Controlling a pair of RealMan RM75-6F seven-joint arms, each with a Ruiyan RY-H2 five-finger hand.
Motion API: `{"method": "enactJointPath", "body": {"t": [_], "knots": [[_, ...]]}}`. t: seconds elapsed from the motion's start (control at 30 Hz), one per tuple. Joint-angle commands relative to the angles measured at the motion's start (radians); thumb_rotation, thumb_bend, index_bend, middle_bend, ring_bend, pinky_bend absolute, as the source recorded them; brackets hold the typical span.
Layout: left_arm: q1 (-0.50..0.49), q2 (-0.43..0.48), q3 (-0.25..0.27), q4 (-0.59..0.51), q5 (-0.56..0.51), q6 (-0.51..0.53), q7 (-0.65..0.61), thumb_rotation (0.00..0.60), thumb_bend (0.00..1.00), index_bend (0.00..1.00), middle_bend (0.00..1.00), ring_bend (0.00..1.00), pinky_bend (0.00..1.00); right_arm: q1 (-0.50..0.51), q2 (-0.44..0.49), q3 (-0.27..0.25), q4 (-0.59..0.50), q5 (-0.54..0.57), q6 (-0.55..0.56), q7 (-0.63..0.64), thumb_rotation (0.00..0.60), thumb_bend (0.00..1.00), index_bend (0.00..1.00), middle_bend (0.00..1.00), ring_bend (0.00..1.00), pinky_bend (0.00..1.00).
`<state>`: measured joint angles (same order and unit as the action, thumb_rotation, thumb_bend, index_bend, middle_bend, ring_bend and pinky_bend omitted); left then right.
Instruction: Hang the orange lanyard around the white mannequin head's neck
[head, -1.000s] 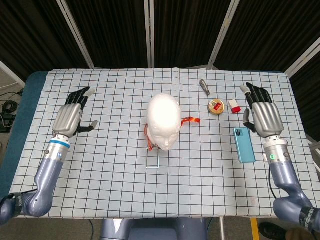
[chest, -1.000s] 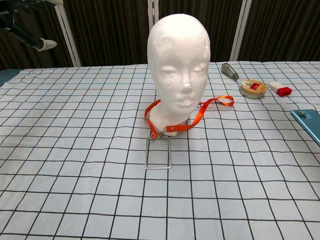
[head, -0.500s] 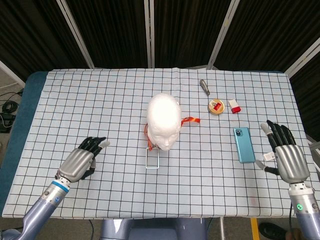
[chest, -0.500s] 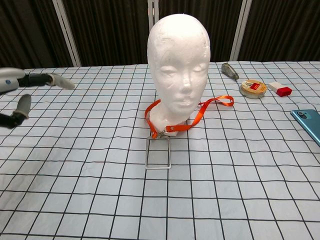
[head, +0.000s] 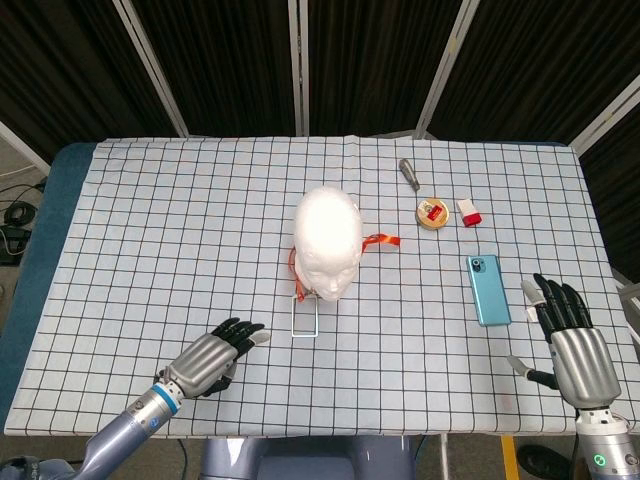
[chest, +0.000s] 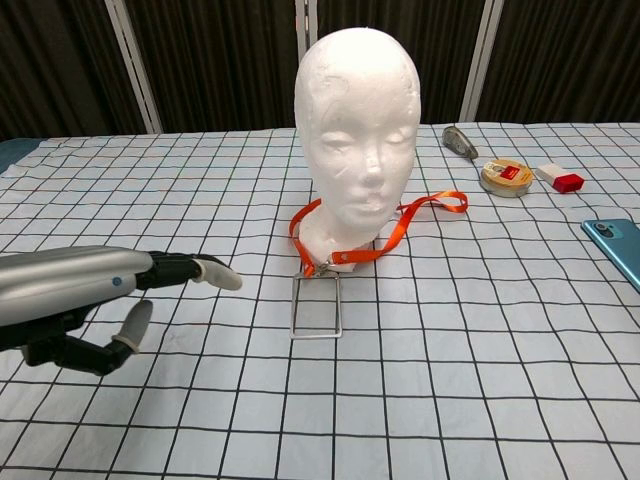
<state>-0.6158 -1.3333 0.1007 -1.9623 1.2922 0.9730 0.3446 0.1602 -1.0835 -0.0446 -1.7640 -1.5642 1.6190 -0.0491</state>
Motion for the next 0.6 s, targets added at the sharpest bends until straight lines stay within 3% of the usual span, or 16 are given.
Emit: {"method": "enactJointPath", "body": {"t": [0.03,0.33,0.6], "knots": [[-0.03,-0.052,-0.032,0.035,-0.043,-0.042,0.019,0.6,1.0,0.0,0.0,0.0,0.0,-0.006,-0.006,0.006,0.011,0.002,-0.009,0.0,0.6,0.0,0.0,0.0,0.0,0.0],[-0.092,-0.163,-0.12,0.151,-0.16,-0.112,0.012,0.6,1.0,0.0,0.0,0.0,0.0,-0.009,-0.01,0.019,0.015,-0.001,-0.043,0.022,0.6,0.0,0.0,0.0,0.0,0.0],[-0.144,-0.263,-0.154,0.275,-0.222,-0.166,0.009,0.6,1.0,0.0,0.0,0.0,0.04,-0.016,-0.018,0.03,0.009,0.008,-0.063,0.0,0.6,0.0,0.0,0.0,0.0,0.0]]}}
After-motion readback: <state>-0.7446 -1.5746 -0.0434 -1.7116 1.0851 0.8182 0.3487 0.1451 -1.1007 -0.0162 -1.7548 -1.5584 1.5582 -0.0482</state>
